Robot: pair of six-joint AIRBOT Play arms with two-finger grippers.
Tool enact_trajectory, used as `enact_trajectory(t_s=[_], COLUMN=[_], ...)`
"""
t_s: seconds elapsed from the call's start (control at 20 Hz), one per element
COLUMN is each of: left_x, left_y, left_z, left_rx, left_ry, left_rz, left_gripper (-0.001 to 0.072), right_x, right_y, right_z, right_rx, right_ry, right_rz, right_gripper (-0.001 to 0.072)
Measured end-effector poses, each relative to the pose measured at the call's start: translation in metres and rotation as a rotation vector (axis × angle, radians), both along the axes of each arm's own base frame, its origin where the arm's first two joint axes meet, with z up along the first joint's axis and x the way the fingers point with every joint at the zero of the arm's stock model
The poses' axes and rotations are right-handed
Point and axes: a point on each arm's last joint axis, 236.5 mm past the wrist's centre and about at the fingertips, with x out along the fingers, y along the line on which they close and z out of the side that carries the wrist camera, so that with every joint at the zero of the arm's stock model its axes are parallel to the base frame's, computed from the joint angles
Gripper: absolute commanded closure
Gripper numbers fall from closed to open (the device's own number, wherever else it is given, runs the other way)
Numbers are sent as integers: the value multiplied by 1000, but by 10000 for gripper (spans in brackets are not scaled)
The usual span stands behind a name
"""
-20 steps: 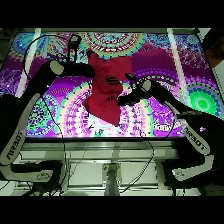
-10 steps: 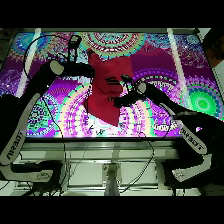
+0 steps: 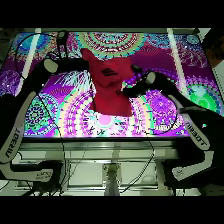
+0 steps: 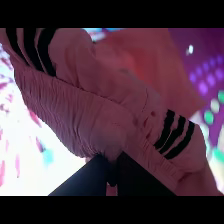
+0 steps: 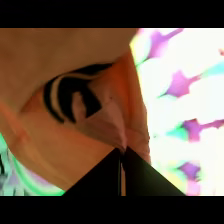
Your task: Fold the clothes and pants, and hang the long-sleeved shirts on hangers.
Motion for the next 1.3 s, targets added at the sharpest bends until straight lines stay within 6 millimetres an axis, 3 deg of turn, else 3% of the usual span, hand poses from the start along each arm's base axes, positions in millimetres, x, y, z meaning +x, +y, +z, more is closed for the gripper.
enact_trajectory(t_s=[0.15, 0.35, 0.55, 0.7, 0.85, 1.0, 1.1, 1.3], left_x=[16, 24, 25, 14, -6, -32, -50, -77], left_y=[18, 21, 13, 7, 13, 28, 41, 58], left_z=[18, 36, 60, 73, 63, 14, -28, -83], left_rx=[-85, -158, -214, -262, -270, -152, -58, 60], left_ry=[-49, -107, -192, -235, -210, -70, 56, 220], left_rz=[80, 93, 27, -110, -261, -366, -402, -443], left_gripper=[692, 693, 693, 694, 695, 694, 693, 692], right_x=[66, 136, 172, 177, 162, 125, 85, -4], right_y=[-57, -93, -111, -117, -113, -101, -89, -49], right_z=[51, 153, 248, 276, 256, 205, 158, 71], right_rx=[39, 120, 157, 129, 72, 21, -10, -55], right_ry=[-134, -430, -715, -804, -710, -479, -269, 100], right_rz=[-208, -349, -400, -373, -298, -196, -117, 33], right_gripper=[709, 708, 707, 707, 708, 708, 707, 707])
